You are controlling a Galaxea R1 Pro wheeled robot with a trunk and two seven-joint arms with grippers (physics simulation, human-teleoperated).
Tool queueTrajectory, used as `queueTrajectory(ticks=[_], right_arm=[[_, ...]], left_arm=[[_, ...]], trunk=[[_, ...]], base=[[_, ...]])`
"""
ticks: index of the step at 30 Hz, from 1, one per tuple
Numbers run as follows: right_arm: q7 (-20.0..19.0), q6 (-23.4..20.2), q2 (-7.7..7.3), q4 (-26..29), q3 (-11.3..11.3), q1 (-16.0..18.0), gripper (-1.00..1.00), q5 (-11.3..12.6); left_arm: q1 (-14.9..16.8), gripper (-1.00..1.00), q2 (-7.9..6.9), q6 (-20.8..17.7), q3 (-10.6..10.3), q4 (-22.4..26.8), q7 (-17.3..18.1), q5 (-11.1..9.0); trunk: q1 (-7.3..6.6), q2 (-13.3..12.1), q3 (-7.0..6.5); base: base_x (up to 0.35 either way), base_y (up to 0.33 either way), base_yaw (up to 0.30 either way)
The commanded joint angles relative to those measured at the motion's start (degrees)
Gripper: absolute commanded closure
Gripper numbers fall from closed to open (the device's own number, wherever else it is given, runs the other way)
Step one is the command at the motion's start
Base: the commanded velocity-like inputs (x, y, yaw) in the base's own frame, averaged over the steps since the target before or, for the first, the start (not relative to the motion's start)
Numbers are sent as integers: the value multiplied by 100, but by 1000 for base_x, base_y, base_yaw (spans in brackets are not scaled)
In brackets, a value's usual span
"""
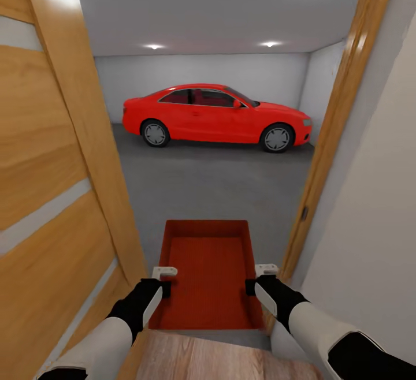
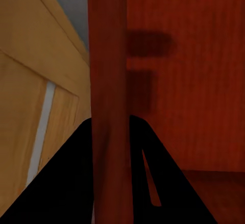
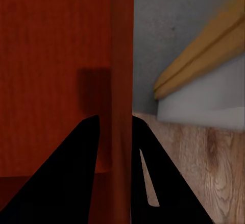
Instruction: Move the two storage containers from the living room to the garage. In the garage, place one container on the floor and stack the other container on top of it (either order is fine).
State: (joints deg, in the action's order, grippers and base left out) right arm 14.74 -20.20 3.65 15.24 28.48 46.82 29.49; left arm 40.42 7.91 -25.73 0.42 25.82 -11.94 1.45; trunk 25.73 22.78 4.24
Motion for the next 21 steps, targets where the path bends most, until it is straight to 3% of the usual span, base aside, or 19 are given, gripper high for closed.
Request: queueTrajectory(ticks=[1,9,21], right_arm=[[-6,-1,-4,31,228,11,100,109],[-6,-1,-2,31,228,11,100,109],[-6,-1,-2,31,228,11,100,109]], left_arm=[[1,100,-35,-353,-69,-270,-46,110],[1,100,-35,-326,-81,-270,-54,110],[1,100,-35,-310,-81,-270,-54,119]], trunk=[[5,14,12],[5,14,12],[5,14,12]], base=[[151,285,0],[101,178,-17],[3,5,-207]])
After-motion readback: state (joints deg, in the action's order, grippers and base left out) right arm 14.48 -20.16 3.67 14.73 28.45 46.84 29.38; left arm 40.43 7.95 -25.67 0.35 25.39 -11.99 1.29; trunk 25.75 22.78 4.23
